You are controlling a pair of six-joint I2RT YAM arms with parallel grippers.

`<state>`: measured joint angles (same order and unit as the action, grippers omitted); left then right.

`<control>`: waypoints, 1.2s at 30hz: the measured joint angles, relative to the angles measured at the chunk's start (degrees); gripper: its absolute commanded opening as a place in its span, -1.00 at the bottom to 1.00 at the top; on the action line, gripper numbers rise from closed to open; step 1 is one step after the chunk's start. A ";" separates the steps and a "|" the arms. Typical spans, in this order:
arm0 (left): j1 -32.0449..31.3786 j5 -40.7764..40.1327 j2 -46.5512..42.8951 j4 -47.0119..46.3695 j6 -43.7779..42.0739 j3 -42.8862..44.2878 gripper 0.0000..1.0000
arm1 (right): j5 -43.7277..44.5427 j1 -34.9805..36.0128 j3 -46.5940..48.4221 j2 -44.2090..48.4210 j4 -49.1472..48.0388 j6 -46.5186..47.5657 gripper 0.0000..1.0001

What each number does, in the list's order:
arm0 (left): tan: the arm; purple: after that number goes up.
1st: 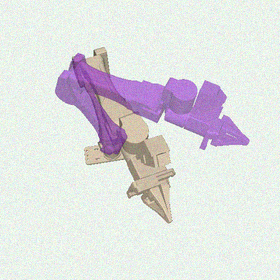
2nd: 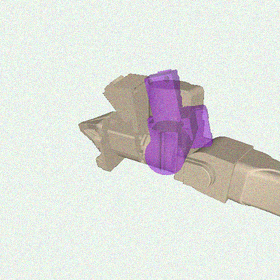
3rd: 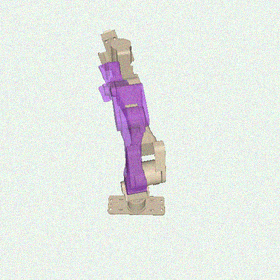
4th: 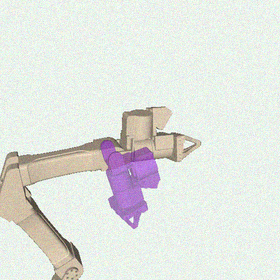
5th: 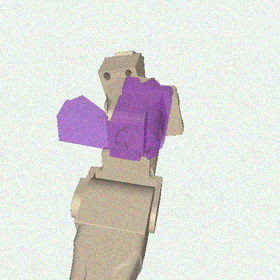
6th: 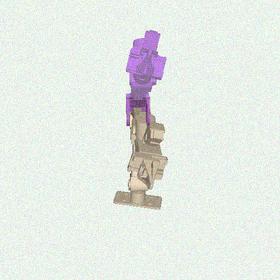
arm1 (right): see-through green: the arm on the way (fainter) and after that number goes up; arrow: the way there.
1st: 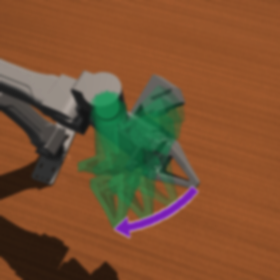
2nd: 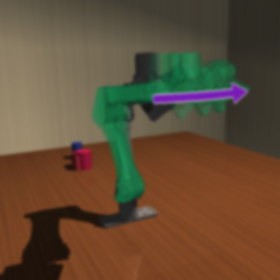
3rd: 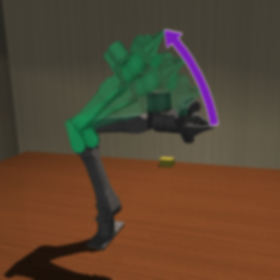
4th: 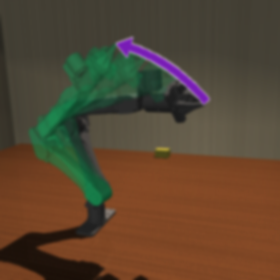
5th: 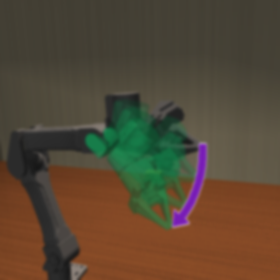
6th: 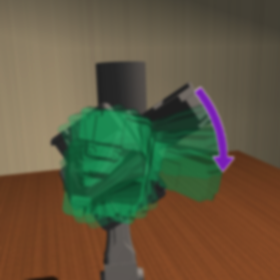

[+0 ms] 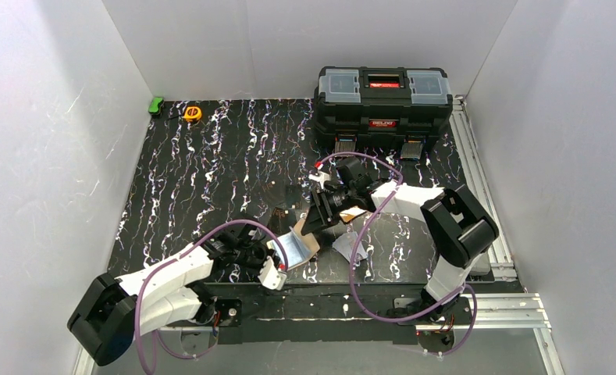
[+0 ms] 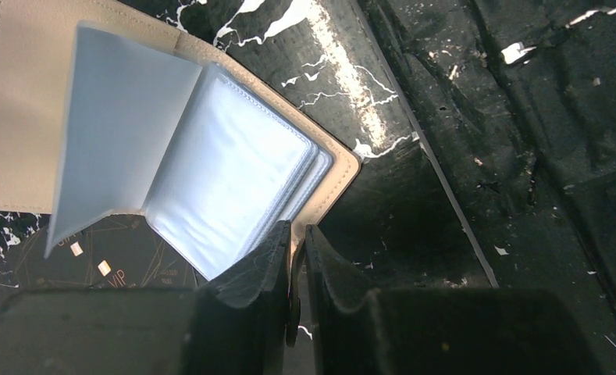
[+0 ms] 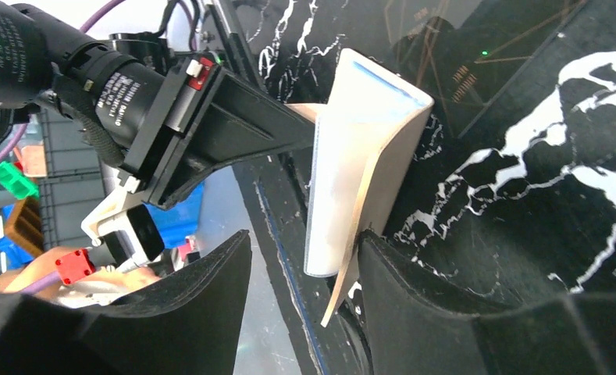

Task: Put the credit cards into the card holder
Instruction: Close the card holder at the center of the board.

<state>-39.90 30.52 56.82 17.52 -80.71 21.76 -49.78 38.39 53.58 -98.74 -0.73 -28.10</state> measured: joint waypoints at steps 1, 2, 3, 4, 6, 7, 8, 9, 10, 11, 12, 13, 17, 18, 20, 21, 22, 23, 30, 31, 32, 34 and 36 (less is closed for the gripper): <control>0.00 0.07 0.15 -0.52 0.22 -0.07 -0.76 | -0.85 0.04 0.15 -0.42 -0.63 -0.35 0.18; 0.00 0.13 0.37 -0.94 0.39 -0.15 -0.76 | -1.70 0.04 0.35 -1.01 -1.20 -0.63 0.18; 0.00 0.17 0.57 -1.33 0.46 -0.24 -0.76 | -2.29 0.07 0.52 -1.49 -1.62 -0.87 0.19; 0.00 0.22 0.81 -1.66 0.63 -0.33 -0.76 | -3.26 0.17 0.63 -2.08 -2.19 -1.29 0.19; -0.02 0.33 1.18 -2.21 0.85 -0.44 -0.76 | -4.94 0.26 0.83 -3.06 -3.08 -1.97 0.19; -0.04 0.35 1.27 -2.49 0.92 -0.44 -0.77 | -5.86 0.28 1.03 -3.48 -3.37 -2.23 0.19; -0.04 0.35 1.38 -2.84 1.01 -0.44 -0.76 | -6.58 0.31 1.22 -3.78 -3.78 -2.62 0.19; -0.04 0.35 1.51 -3.34 1.14 -0.50 -0.76 | -7.58 0.33 1.51 -4.15 -4.31 -3.23 0.19; -0.04 0.35 1.57 -3.91 1.27 -0.59 -0.76 | -8.76 0.37 1.79 -4.61 -5.38 -3.89 0.19; -0.04 0.35 1.60 -4.35 1.36 -0.72 -0.76 | -10.36 0.37 1.95 -5.27 -7.41 -5.14 0.18; -0.04 0.35 1.60 -4.81 1.49 -0.85 -0.76 | -12.22 0.37 1.92 -6.19 -10.58 -6.97 0.17; -0.04 0.35 1.57 -5.49 1.60 -1.09 -0.76 | -13.62 0.39 1.88 -7.04 -13.46 -8.76 0.15; -0.04 0.33 1.46 -7.37 1.97 -2.36 -0.76 | -18.14 0.52 1.81 -11.67 -23.80 -15.96 0.12; -0.04 0.33 1.42 -7.67 1.97 -2.58 -0.76 | -18.36 0.52 1.81 -12.41 -24.39 -16.61 0.11; -0.04 0.31 1.27 -8.02 1.99 -2.67 -0.76 | -18.58 0.59 1.92 -13.77 -23.76 -16.61 0.08; -0.04 0.31 1.16 -8.17 2.01 -2.64 -0.76 | -18.53 0.61 2.16 -14.14 -22.60 -15.96 0.05; -0.04 0.33 1.05 -8.28 2.01 -2.67 -0.76 | -18.38 0.70 2.95 -14.62 -20.39 -14.82 -0.01; -0.04 0.33 0.90 -8.44 2.05 -2.67 -0.76 | -18.01 0.85 4.07 -15.06 -17.90 -13.27 -0.12; -0.04 0.31 0.83 -10.25 2.60 -2.67 -0.77 | -14.97 3.58 10.51 -17.59 -5.14 -4.68 -0.71; -0.04 0.31 0.83 -10.54 2.64 -2.67 -0.77 | -14.71 3.89 10.80 -18.05 -4.28 -4.15 -0.71; -0.04 0.31 0.83 -10.75 2.71 -2.67 -0.77 | -14.56 4.22 10.97 -18.67 -3.48 -3.52 -0.69; -0.04 0.31 0.81 -11.17 2.80 -2.67 -0.77 | -14.32 4.70 11.15 -19.93 -1.44 -2.54 -0.54; -0.04 0.31 0.81 -11.30 2.82 -2.67 -0.77 | -14.03 4.76 11.17 -20.83 0.44 -1.77 -0.40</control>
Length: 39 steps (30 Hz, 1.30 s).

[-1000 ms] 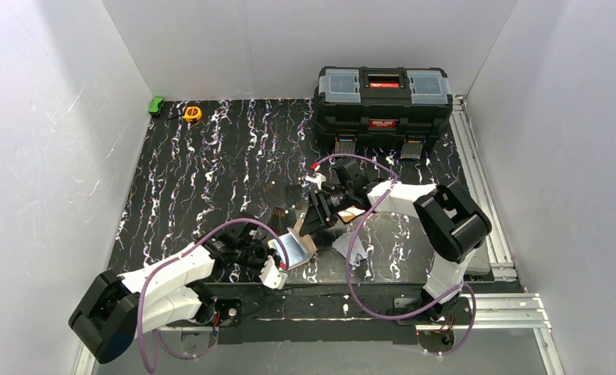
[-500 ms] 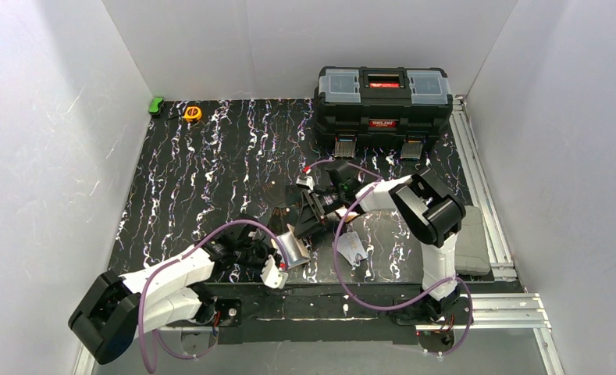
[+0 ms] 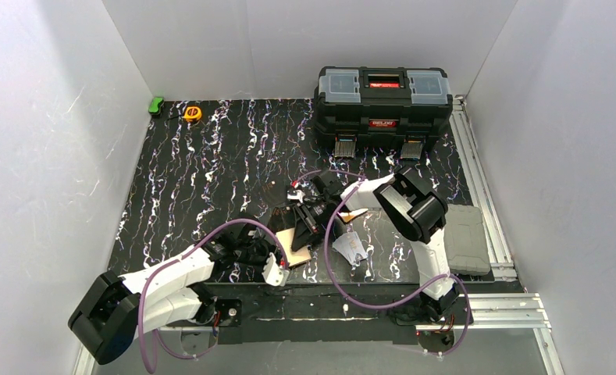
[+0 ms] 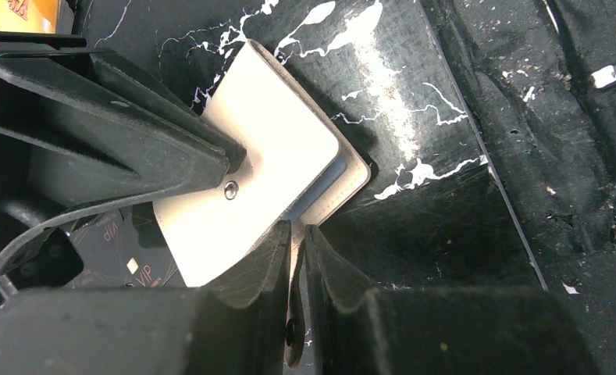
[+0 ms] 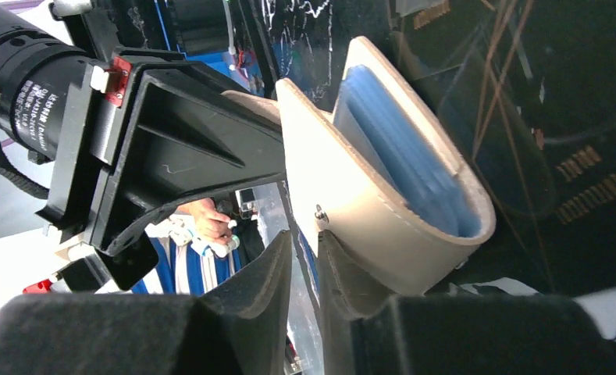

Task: Put the credit cards into the card holder
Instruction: Close the card holder at the center of the board.

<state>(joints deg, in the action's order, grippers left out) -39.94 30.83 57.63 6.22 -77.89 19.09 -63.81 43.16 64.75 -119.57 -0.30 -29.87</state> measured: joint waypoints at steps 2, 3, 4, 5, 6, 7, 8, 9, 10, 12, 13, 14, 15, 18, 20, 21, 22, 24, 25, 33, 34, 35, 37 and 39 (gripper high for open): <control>0.00 0.00 0.00 0.00 0.17 0.00 -0.76 | 0.44 0.00 0.46 -0.70 2.36 1.01 -0.37; 0.00 0.00 -0.02 0.00 0.39 0.00 -0.76 | 0.81 0.00 1.03 -0.94 3.52 1.60 -0.35; 0.00 0.02 -0.11 0.02 0.57 0.00 -0.75 | 1.42 0.04 1.88 -1.36 5.01 2.25 -0.34; 0.00 0.07 -0.26 0.00 0.66 0.00 -0.73 | 2.40 0.11 3.15 -1.81 6.75 3.08 -0.34; -0.02 0.11 -0.44 -0.04 0.81 0.00 -0.70 | 3.08 0.13 4.11 -2.29 8.04 3.61 -0.33; -0.04 0.26 -0.74 -0.02 1.05 0.02 -0.64 | 3.74 0.26 5.25 -2.71 9.73 4.11 -0.33; -0.07 0.50 -1.07 0.00 1.29 0.02 -0.60 | 4.42 0.42 6.12 -2.86 11.37 4.55 -0.34; -0.11 0.83 -1.40 0.04 1.62 0.02 -0.57 | 5.33 0.55 6.80 -2.86 12.94 4.94 -0.34; -0.13 1.16 -1.70 0.22 1.92 0.07 -0.56 | 6.14 0.68 7.45 -2.84 14.27 5.33 -0.34; -0.28 1.90 -2.43 1.14 2.89 0.57 -0.52 | 7.45 0.94 8.35 -2.80 16.52 6.05 -0.33; -0.33 2.29 -2.86 1.73 3.39 1.01 -0.49 | 7.93 1.05 8.66 -2.73 17.25 6.25 -0.31; -0.33 2.62 -3.17 2.43 3.74 1.55 -0.47 | 8.55 1.18 8.92 -2.58 18.03 6.54 -0.28; -0.37 2.89 -3.61 3.39 4.13 2.38 -0.46 | 9.20 1.25 8.98 -2.25 18.58 6.82 -0.25; -0.37 3.02 -5.18 6.93 5.07 5.20 -0.44 | 11.72 1.62 8.83 -0.37 20.09 7.80 -0.15; -0.37 2.69 -6.49 9.51 5.81 6.99 -0.43 | 14.19 1.68 8.35 1.68 21.05 8.48 -0.13; -0.28 2.47 -7.08 10.80 6.45 7.85 -0.43 | 15.39 1.57 8.13 2.73 21.38 8.83 -0.10; 0.00 2.27 -7.39 11.87 6.99 8.57 -0.43 | 16.46 1.49 8.00 3.69 21.57 9.01 -0.08; 1.14 2.21 -7.28 14.36 8.70 10.51 -0.45 | 18.12 1.42 7.61 5.40 21.75 9.11 -0.07; 2.34 2.23 -6.71 15.45 9.64 11.58 -0.45 | 18.99 1.33 7.43 6.19 21.86 9.09 -0.06; 12.66 1.97 3.34 16.31 16.46 17.49 -0.49 | 28.94 1.11 2.10 11.96 22.86 7.50 0.00; 12.90 1.95 4.09 16.26 16.11 17.42 -0.49 | 30.38 1.11 1.99 12.13 23.39 7.28 -0.01; 13.09 2.05 4.68 16.00 15.08 17.09 -0.49 | 31.63 1.11 1.99 12.15 23.52 7.17 -0.03; 13.25 2.49 4.96 15.63 12.28 16.33 -0.49 | 33.66 1.11 2.21 11.91 24.13 7.06 -0.07; 13.27 3.17 4.96 14.49 8.79 15.21 -0.49 | 34.84 1.11 3.91 10.32 25.20 6.95 -0.12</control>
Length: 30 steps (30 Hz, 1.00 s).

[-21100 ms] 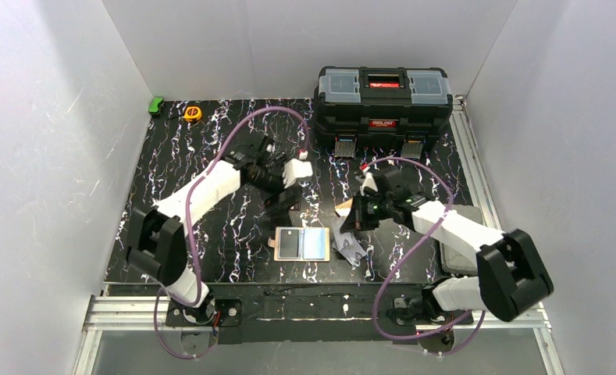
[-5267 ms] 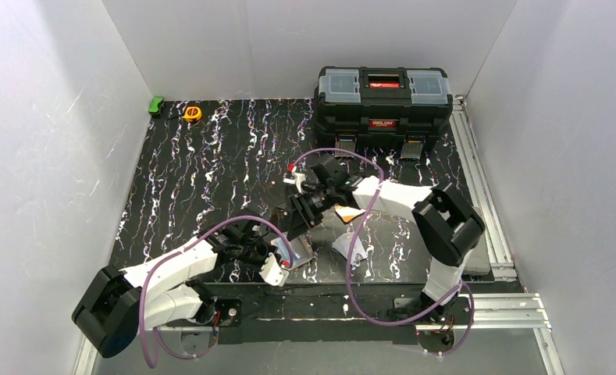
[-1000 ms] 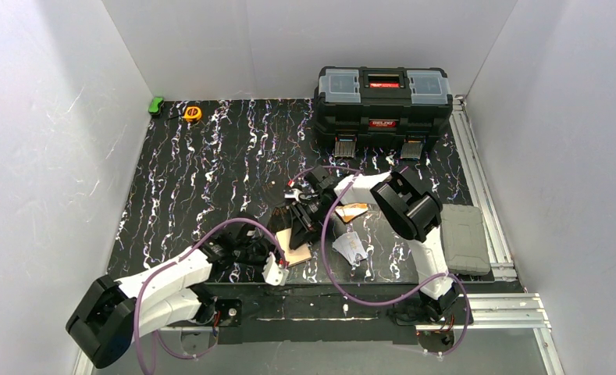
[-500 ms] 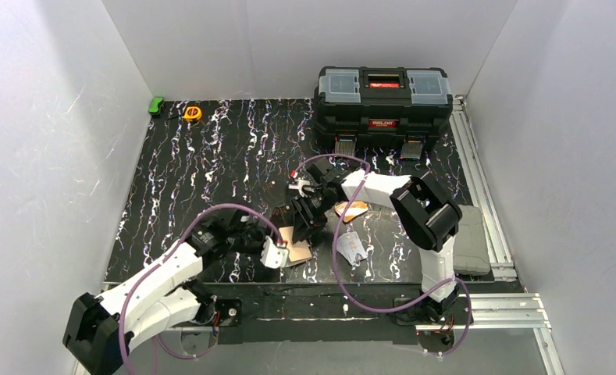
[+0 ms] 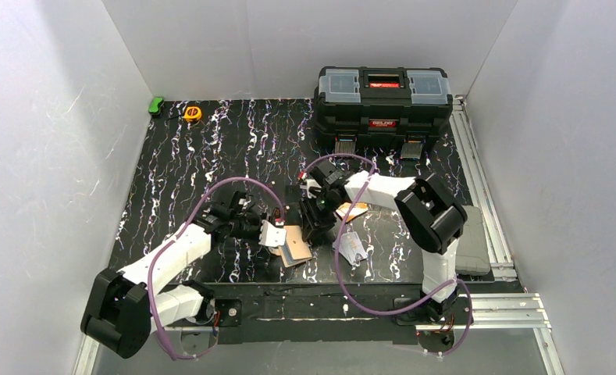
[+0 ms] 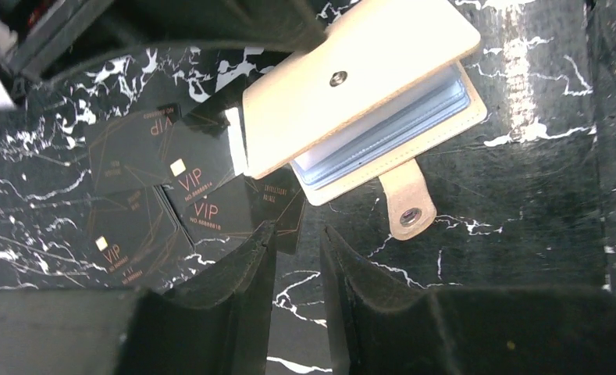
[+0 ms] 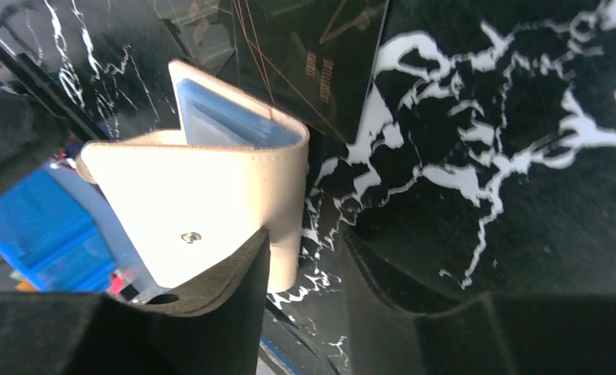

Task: Put the credit cards into the card holder
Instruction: Close the card holder at the center of the board.

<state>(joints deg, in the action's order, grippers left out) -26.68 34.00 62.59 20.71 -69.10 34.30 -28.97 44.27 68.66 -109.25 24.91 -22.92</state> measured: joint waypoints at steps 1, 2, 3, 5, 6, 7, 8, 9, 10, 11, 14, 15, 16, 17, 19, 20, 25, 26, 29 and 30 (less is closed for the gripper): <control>0.00 0.24 0.00 -1.16 -1.68 -0.74 -0.48 | 0.37 0.00 1.05 -1.11 0.26 0.04 -0.13; 0.00 0.50 0.00 -2.51 -3.39 -1.68 -0.48 | 0.33 0.00 2.16 -2.25 0.63 -0.07 -0.14; -0.02 0.70 0.00 -3.76 -4.98 -2.58 -0.47 | 0.11 0.00 2.97 -2.93 0.96 -0.13 -0.15; 0.00 1.11 0.00 -5.05 -8.20 -3.65 -0.47 | 0.28 0.09 5.03 -4.17 1.70 0.15 -0.16; 0.02 1.38 0.02 -5.42 -10.16 -3.80 -0.47 | 0.35 0.17 6.32 -4.94 1.97 0.42 -0.17; 0.11 1.73 0.11 -5.75 -12.17 -3.82 -0.47 | 0.37 0.28 7.17 -5.53 2.10 0.57 -0.18; 0.20 2.05 0.22 -5.99 -13.73 -3.82 -0.48 | 0.37 0.46 8.20 -6.23 2.38 0.70 -0.19; 0.33 2.45 0.44 -6.40 -15.43 -3.87 -0.47 | 0.37 0.72 9.18 -6.84 2.64 0.85 -0.19; 0.42 2.78 0.76 -6.91 -17.07 -3.96 -0.47 | 0.37 1.01 10.19 -7.45 2.91 0.98 -0.20; 0.48 3.08 1.03 -7.28 -18.45 -4.13 -0.48 | 0.37 1.33 10.99 -7.98 3.10 1.20 -0.20; 0.66 4.02 1.11 -7.21 -22.47 -5.29 -0.47 | 0.20 1.99 11.82 -8.68 3.41 1.68 -0.21; 0.70 4.24 1.11 -6.64 -24.24 -5.81 -0.47 | 0.17 2.10 11.82 -8.68 3.58 1.88 -0.21; 0.79 4.37 1.11 -5.70 -26.29 -6.29 -0.47 | 0.13 2.21 11.82 -8.68 3.69 1.95 -0.21; 1.01 4.57 1.11 -4.96 -28.06 -6.86 -0.47 | 0.11 2.25 11.82 -8.68 3.76 2.03 -0.21; 1.29 4.96 1.22 -4.33 -30.71 -7.96 -0.46 | 0.09 2.25 11.82 -8.68 3.76 2.14 -0.21; 1.40 5.14 1.51 -4.33 -31.71 -8.22 -0.47 | 0.07 2.25 11.82 -8.68 3.78 2.14 -0.21; 1.49 5.95 4.81 -5.51 -35.17 -8.35 -0.47 | 0.07 2.25 11.82 -8.68 3.78 2.16 -0.22; 1.49 6.21 5.29 -6.23 -35.50 -8.35 -0.47 | 0.07 2.25 11.82 -8.68 3.78 2.16 -0.22; 1.49 7.63 6.40 -8.44 -36.76 -8.41 -0.48 | -0.07 2.25 11.82 -8.68 3.78 2.19 -0.23; 1.49 7.87 6.54 -8.90 -36.89 -8.46 -0.49 | -0.15 2.25 11.82 -8.72 3.78 2.21 -0.23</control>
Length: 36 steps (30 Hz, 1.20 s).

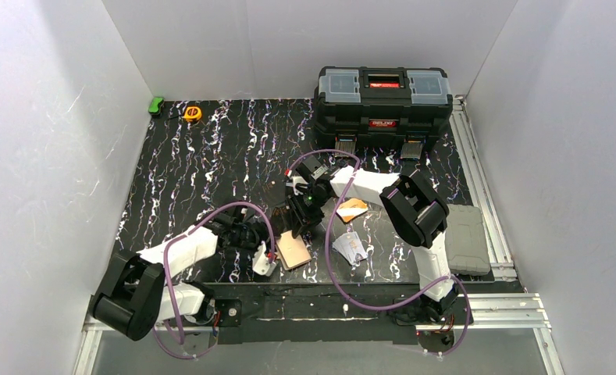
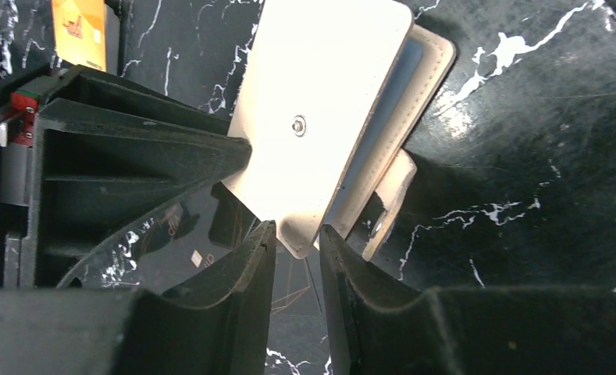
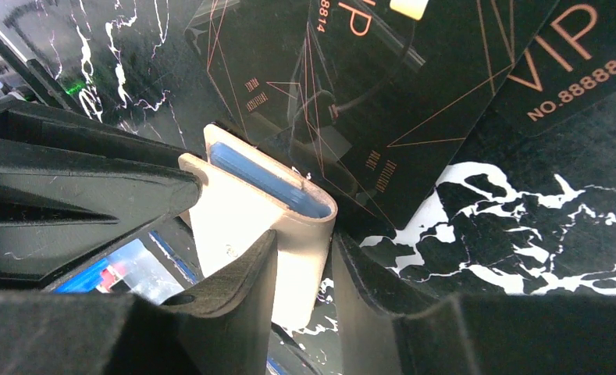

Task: Put the credit cards into the card holder
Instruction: Close the card holder at the center of the board.

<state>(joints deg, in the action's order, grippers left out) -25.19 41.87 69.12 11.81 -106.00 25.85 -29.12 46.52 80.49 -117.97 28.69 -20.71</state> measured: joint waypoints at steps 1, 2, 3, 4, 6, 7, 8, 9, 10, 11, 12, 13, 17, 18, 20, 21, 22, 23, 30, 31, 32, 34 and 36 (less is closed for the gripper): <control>0.00 0.42 0.07 -0.90 -0.09 -0.22 -0.49 | -0.11 0.00 0.00 -0.04 -0.02 0.00 -0.24; 0.02 0.76 0.07 -1.90 -0.07 -0.57 -0.49 | -0.24 0.00 0.00 -0.07 0.00 0.02 -0.24; 0.02 0.98 0.07 -2.51 -0.04 -0.85 -0.50 | -0.39 0.00 0.00 -0.13 0.02 0.07 -0.25; 0.02 1.07 0.07 -2.95 -0.02 -1.09 -0.51 | -0.63 -0.07 0.00 -0.17 0.02 0.07 -0.25; 0.09 1.29 0.04 -3.50 0.07 -1.33 -0.51 | -0.92 -0.20 0.00 -0.26 0.00 0.11 -0.26; 0.13 1.44 0.00 -3.80 0.04 -1.53 -0.51 | -1.01 -0.26 0.00 -0.28 0.00 0.13 -0.27; 0.17 1.57 -0.04 -4.00 -0.02 -1.75 -0.51 | -1.07 -0.28 0.00 -0.31 0.00 0.13 -0.27; 0.22 1.75 -0.11 -4.04 -0.17 -1.97 -0.51 | -1.09 -0.31 0.00 -0.33 0.00 0.15 -0.27; 0.24 1.95 -0.20 -4.07 -0.50 -2.23 -0.52 | -1.18 -0.31 0.00 -0.37 -0.02 0.15 -0.27; 0.24 2.12 -0.24 -4.13 -0.63 -2.43 -0.53 | -1.29 -0.33 0.00 -0.39 -0.04 0.15 -0.27; 0.24 2.34 -0.28 -4.15 -0.76 -2.67 -0.55 | -1.38 -0.33 0.00 -0.42 -0.07 0.15 -0.27; 0.24 2.58 -0.31 -4.24 -0.76 -2.89 -0.58 | -1.44 -0.33 0.00 -0.44 -0.09 0.15 -0.27; 0.22 3.37 -0.31 -6.16 0.44 -3.23 -0.81 | -1.68 -0.37 0.11 -0.55 -0.04 0.17 -0.26; 0.20 3.56 -0.33 -7.02 1.16 -3.48 -0.87 | -1.68 -0.39 0.17 -0.55 0.00 0.20 -0.24; 0.09 3.58 -0.39 -8.37 2.58 -3.87 -1.00 | -1.60 -0.50 0.33 -0.59 0.09 0.31 -0.21; -0.07 3.54 -0.57 -8.90 3.21 -3.96 -1.00 | -1.55 -0.55 0.37 -0.59 0.15 0.39 -0.18; -0.15 3.48 -0.83 -9.25 3.63 -4.04 -1.00 | -1.49 -0.63 0.42 -0.59 0.17 0.39 -0.16; -0.20 3.30 -1.31 -9.68 4.09 -4.20 -1.00 | -1.49 -0.72 0.42 -0.59 0.17 0.37 -0.13; -1.75 -2.16 -4.63 -11.69 7.08 -6.97 -1.00 | 1.25 -1.99 0.24 0.96 0.59 -0.33 0.08; -2.38 -4.13 -4.87 -11.76 8.13 -7.30 -1.00 | 2.51 -2.34 0.02 1.64 0.79 -0.33 0.08; -2.97 -6.08 -5.14 -11.72 9.07 -7.41 -1.00 | 4.11 -2.86 -0.50 2.86 0.92 -0.39 0.09; -4.11 -9.70 -6.12 -11.76 11.10 -7.41 -1.00 | 7.28 -4.22 -1.99 6.08 1.51 -0.68 0.09; -4.87 -14.51 -7.72 -11.30 14.38 -7.37 -1.00 | 9.79 -5.29 -3.76 9.49 1.44 -1.25 0.10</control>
<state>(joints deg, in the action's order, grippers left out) -30.06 27.35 61.41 0.51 -91.61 18.48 -19.33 41.23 76.73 -108.49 30.13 -21.96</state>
